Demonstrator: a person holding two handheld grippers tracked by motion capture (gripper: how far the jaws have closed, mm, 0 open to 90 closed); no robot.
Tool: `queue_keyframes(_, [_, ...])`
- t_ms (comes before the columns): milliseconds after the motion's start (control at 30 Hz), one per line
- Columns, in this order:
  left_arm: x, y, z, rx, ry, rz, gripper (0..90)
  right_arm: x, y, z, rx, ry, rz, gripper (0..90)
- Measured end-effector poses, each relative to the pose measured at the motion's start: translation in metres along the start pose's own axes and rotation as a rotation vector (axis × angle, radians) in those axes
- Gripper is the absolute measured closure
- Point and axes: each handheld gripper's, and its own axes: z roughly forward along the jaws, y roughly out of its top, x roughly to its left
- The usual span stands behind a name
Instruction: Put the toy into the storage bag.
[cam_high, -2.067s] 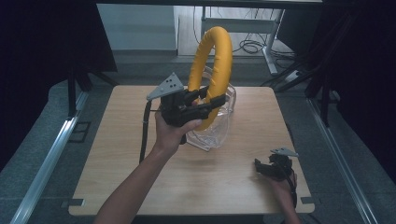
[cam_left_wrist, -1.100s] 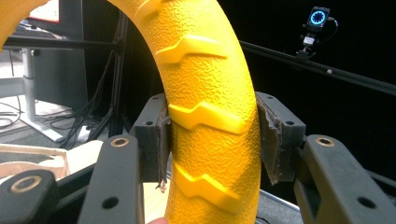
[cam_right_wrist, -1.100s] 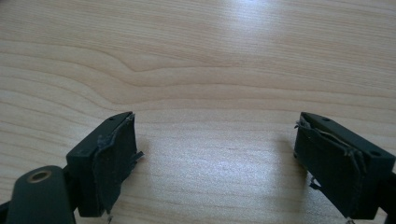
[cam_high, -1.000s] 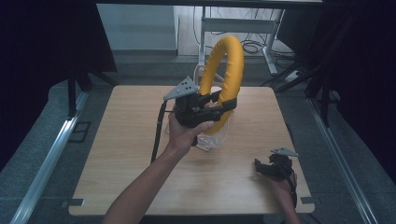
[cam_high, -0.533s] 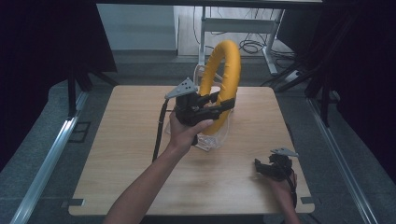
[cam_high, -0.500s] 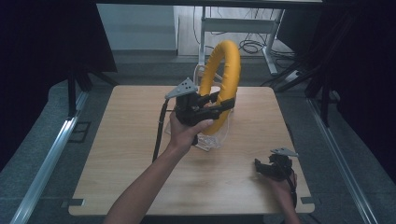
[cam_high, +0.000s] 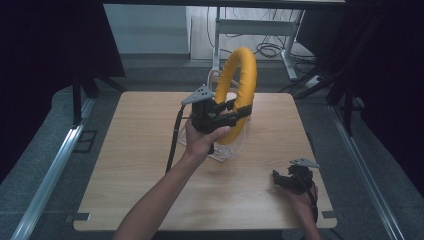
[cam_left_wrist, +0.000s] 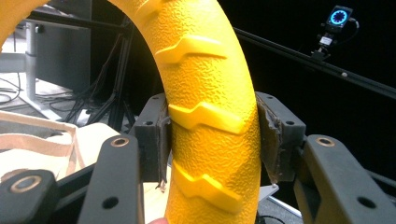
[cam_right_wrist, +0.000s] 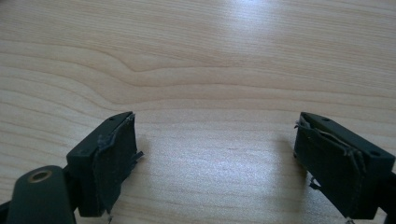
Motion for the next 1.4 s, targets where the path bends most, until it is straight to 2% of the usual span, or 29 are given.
queue_keyframes(700, [0.025, -0.019, 0.014, 0.032, 0.055, -0.054, 50.7, 0.0, 0.0, 0.0, 0.001, 0.001, 0.0, 13.4])
queue_keyframes(1100, [0.047, -0.031, 0.021, 0.055, 0.105, -0.112, 50.6, 0.0, 0.0, 0.0, 0.002, 0.001, -0.001, 13.4])
queue_keyframes(1200, [0.053, -0.036, 0.021, 0.056, 0.116, -0.135, 50.6, 0.0, 0.0, 0.0, 0.002, 0.001, -0.001, 13.4])
queue_keyframes(1233, [0.058, -0.04, 0.02, 0.052, 0.115, -0.157, 50.6, 0.0, 0.0, 0.0, 0.002, 0.001, -0.001, 13.4])
queue_keyframes(1400, [0.059, -0.043, 0.021, 0.059, 0.119, -0.159, 50.5, 0.0, 0.0, 0.0, 0.003, 0.001, -0.001, 13.4])
